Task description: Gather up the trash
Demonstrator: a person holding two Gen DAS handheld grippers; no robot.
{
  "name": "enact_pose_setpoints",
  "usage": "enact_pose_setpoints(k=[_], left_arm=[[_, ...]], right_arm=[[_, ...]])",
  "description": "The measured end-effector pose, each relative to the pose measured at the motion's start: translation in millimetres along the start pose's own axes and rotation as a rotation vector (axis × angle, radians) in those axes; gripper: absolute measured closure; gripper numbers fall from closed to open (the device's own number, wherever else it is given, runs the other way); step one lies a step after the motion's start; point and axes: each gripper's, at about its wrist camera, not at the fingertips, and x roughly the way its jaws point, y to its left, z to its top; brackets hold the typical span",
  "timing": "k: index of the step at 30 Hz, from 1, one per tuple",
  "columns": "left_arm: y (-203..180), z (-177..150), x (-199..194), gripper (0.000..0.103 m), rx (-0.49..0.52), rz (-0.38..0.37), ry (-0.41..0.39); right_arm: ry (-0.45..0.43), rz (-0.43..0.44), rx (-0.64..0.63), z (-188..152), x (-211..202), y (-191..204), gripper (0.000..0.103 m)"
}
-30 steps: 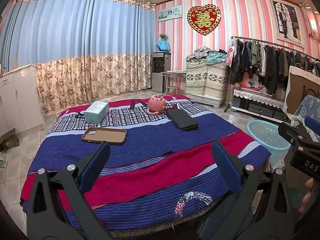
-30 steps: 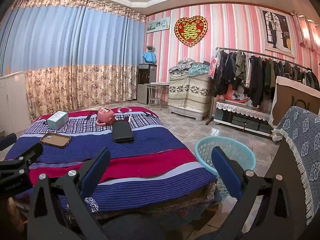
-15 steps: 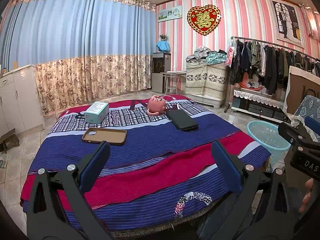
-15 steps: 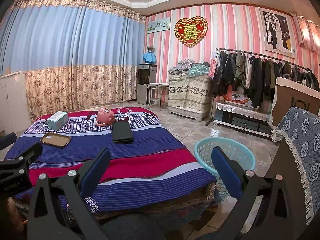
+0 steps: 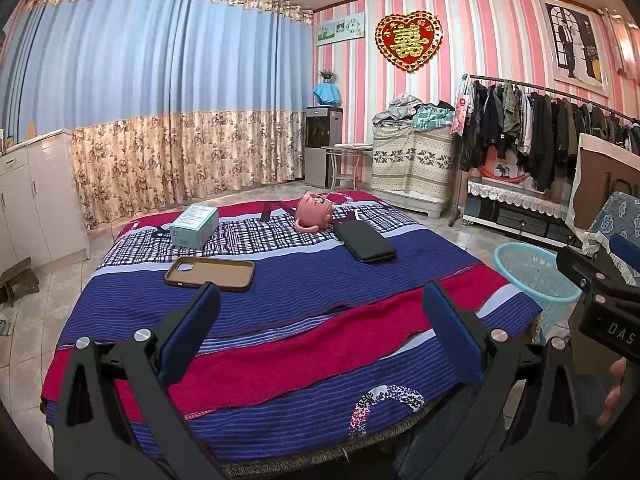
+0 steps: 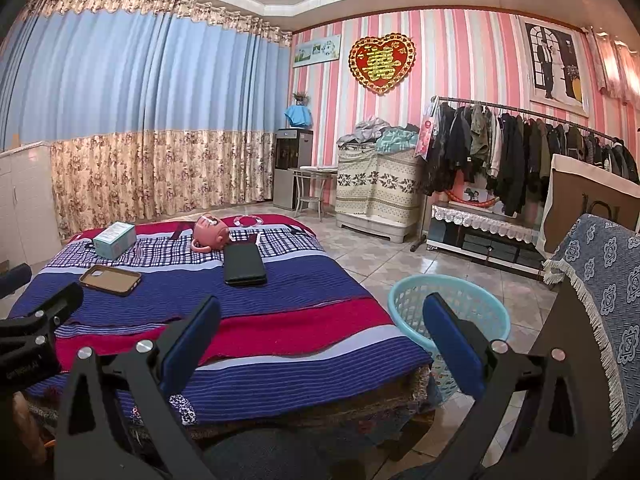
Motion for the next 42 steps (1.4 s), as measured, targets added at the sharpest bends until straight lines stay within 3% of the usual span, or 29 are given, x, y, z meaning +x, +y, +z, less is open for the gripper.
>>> enact_pose_setpoints(k=[42], left_arm=[[-0.8,-0.9,1.2,0.005,0.006,0.009,-0.007]], right_arm=[[0.0,-0.004,0.007,-1.7,1.7,-6.3,0.005]])
